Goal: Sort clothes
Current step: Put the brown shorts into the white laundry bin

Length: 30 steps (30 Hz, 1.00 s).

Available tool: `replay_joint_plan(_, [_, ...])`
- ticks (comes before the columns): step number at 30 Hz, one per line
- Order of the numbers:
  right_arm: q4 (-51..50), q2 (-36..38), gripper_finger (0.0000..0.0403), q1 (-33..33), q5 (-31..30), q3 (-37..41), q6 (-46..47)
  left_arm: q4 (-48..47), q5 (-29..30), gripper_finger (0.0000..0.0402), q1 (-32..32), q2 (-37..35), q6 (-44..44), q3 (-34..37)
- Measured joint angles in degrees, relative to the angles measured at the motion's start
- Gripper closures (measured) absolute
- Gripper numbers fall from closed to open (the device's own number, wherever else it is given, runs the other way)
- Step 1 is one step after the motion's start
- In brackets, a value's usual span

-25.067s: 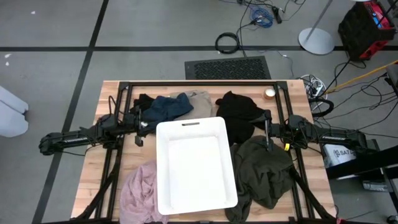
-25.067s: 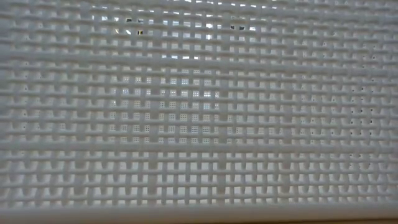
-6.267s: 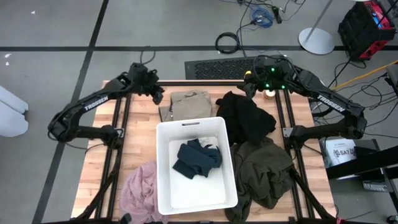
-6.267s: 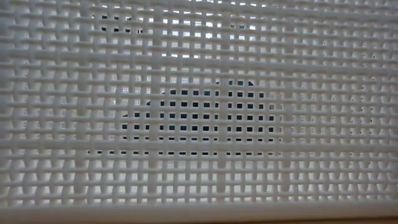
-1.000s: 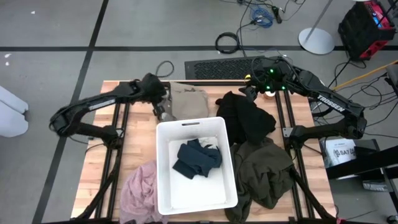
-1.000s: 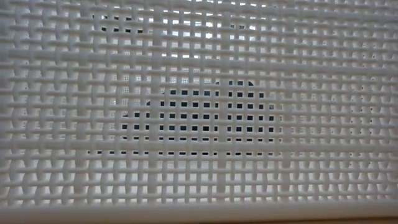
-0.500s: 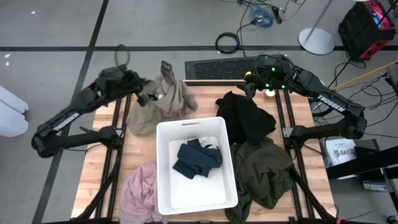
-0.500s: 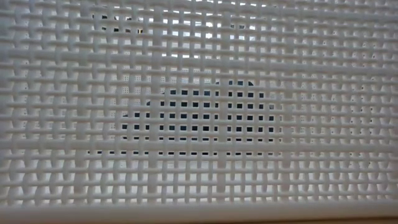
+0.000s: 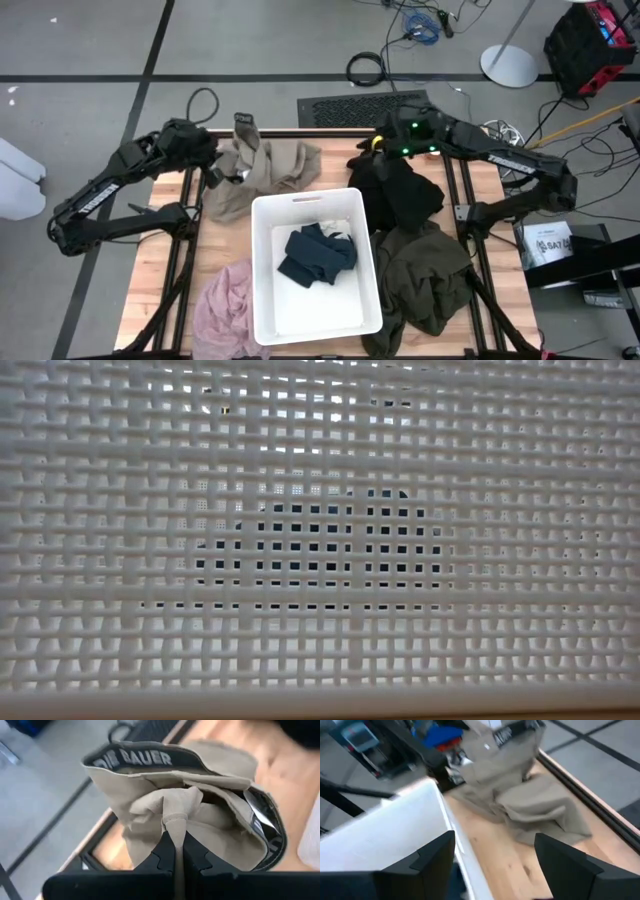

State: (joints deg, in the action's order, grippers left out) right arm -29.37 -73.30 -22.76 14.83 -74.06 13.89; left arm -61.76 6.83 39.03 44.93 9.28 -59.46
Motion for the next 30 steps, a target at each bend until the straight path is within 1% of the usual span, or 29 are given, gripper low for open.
replay_joint_plan(4, [-0.8,-3.1,0.0140,-0.9,-5.6,0.0,-2.6,-0.5,-3.5,0.0387,0.0,2.9,-0.1,0.0])
replay_joint_plan(7, [-0.8,-4.9,0.0140,-3.8,-8.3,0.0,-2.2,-0.4,-3.3,0.0357,0.0,5.5,-0.1,0.0])
replay_joint_plan(12, [-1.7,-7.9,0.0140,-8.7,-7.1,0.0,0.2,-1.4,0.9,0.0291,-0.1,9.2,0.0,0.0])
replay_joint_plan(15, [-2.5,-9.1,0.0140,-9.9,-5.8,0.0,-0.8,-1.5,0.5,0.0255,-0.1,10.3,3.8,-0.9])
replay_joint_plan(19, [-2.8,-10.2,0.0140,-10.2,-5.5,0.0,-1.6,-2.1,-0.6,0.0235,-0.2,10.0,5.2,-5.6])
replay_joint_plan(23, [-2.8,-10.3,0.0140,-10.2,-5.5,0.0,-2.8,-5.3,-0.6,0.0232,-0.2,9.3,4.9,-13.9])
replay_joint_plan(24, [-2.8,-10.3,0.0140,-10.2,-5.5,0.0,-2.8,-4.1,-0.6,0.0232,-0.2,8.9,4.7,-15.8])
replay_joint_plan(26, [-2.7,-10.3,0.0140,-10.2,-5.5,0.0,-3.0,3.9,-0.9,0.0231,-0.2,8.3,4.5,-17.4])
replay_joint_plan(28, [-2.6,-10.3,0.0140,-10.3,-5.5,0.0,-3.0,14.4,-5.0,0.0231,-0.2,8.7,4.1,-17.2])
replay_joint_plan(30, [-2.6,-10.3,0.0140,-10.6,-5.5,0.0,-3.0,20.5,-9.7,0.0234,-0.1,11.6,3.6,-16.4])
